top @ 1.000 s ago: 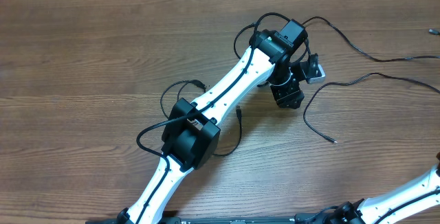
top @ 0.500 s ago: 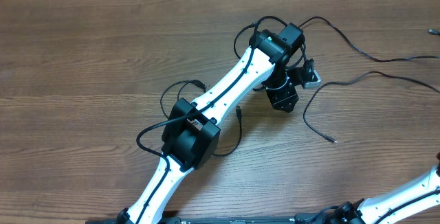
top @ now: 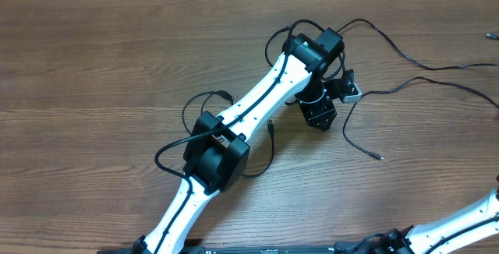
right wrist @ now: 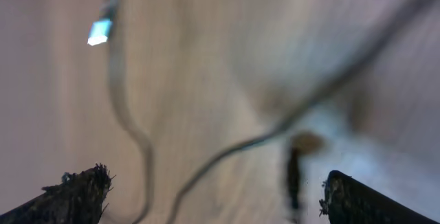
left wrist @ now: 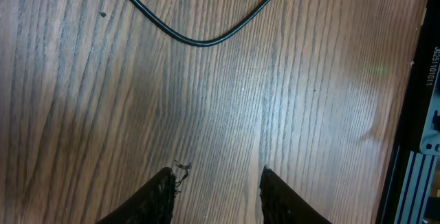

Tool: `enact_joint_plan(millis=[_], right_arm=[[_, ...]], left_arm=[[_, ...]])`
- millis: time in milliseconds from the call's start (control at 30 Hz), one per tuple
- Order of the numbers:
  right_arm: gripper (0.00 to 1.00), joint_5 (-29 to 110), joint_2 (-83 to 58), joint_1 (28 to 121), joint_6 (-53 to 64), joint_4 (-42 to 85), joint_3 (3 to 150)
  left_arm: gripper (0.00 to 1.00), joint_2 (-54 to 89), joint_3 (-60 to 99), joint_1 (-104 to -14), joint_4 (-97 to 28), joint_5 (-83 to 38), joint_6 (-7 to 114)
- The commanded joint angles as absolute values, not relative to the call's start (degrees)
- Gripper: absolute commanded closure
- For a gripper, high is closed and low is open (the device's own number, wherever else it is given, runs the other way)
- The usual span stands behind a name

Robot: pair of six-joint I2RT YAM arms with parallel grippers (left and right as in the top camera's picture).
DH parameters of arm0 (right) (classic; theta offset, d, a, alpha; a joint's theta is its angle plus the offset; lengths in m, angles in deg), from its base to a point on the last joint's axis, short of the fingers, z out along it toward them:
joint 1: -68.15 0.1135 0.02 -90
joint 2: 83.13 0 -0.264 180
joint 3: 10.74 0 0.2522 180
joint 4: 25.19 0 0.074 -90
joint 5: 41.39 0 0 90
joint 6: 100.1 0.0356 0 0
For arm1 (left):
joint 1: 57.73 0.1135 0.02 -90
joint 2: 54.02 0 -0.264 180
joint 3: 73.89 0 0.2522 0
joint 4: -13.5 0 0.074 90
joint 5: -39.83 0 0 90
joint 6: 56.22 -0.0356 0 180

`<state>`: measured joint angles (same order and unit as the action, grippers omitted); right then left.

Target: Untangle cables

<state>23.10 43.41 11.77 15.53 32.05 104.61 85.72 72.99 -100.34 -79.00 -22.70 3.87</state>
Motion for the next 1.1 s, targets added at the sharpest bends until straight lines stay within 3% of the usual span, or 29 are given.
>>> enact_joint_plan(millis=[0,300,367,733,1067], right_arm=[[0.0,32.1,37.4,10.6,16.9,33.8,105.9],[0.0,32.0,27.5,10.0,16.8,41.6,105.9],[0.0,31.0,25.7,10.8,16.3,43.6,105.9],[0.0,29.9,24.2,22.7,5.7,56.2,105.9],[0.0,43.1,24.2,44.7,3.5,64.6,105.8]], left_arm=[[0.58,86.2,73.1,-100.1,-79.4,-21.6,4.2],[0.51,86.2,73.1,-99.9,-80.2,-22.7,4.3],[0.0,86.2,73.1,-99.3,-80.4,-23.5,5.8],[0.0,86.2,73.1,-87.4,-79.5,-27.2,19.9],[0.0,86.1,73.1,-74.5,-81.1,-34.6,21.6]])
